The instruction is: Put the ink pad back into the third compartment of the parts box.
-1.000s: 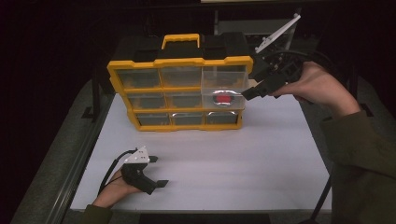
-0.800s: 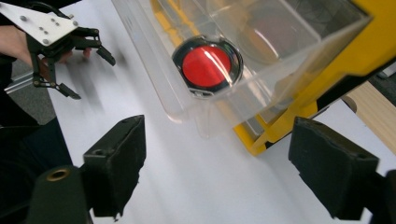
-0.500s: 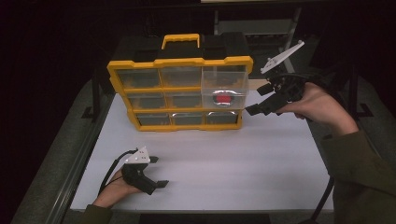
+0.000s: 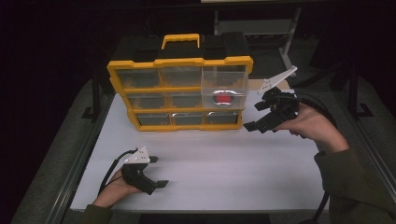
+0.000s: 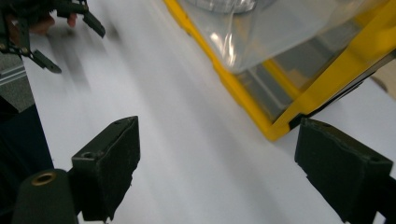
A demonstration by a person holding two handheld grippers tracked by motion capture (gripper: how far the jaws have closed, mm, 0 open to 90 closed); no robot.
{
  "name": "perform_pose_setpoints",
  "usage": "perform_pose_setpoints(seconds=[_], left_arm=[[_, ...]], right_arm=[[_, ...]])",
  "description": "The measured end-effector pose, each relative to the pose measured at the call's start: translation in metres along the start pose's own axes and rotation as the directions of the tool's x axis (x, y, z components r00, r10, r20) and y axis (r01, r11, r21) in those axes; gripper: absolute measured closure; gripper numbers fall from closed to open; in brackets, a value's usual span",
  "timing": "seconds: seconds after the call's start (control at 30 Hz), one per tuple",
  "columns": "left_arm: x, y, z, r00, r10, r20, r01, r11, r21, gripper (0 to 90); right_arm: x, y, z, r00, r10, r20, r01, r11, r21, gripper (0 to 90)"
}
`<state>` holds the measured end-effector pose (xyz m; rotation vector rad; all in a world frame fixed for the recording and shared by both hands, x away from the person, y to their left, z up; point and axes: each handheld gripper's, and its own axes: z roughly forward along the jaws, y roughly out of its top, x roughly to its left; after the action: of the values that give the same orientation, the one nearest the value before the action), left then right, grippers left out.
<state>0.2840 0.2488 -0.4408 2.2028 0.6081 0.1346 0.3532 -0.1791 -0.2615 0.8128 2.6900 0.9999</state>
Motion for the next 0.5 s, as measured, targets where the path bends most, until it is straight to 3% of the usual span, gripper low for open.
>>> perform_pose_setpoints(seconds=[0.23,0.5], left_arm=[[0.001,0.0,0.0,1.0,0.002,-0.001,-0.002,1.0,0.002,0.0],[0.001,-0.001,0.001,1.0,0.002,0.002,-0.002,1.0,0.003,0.0]], right_arm=[[0.002,-0.019,0.025,1.0,-0.004,0.0,0.004,1.0,0.022,12.9],[0.004,-0.038,0.044,0.9998,0.014,-0.011,-0.014,1.0,-0.001,12.6]])
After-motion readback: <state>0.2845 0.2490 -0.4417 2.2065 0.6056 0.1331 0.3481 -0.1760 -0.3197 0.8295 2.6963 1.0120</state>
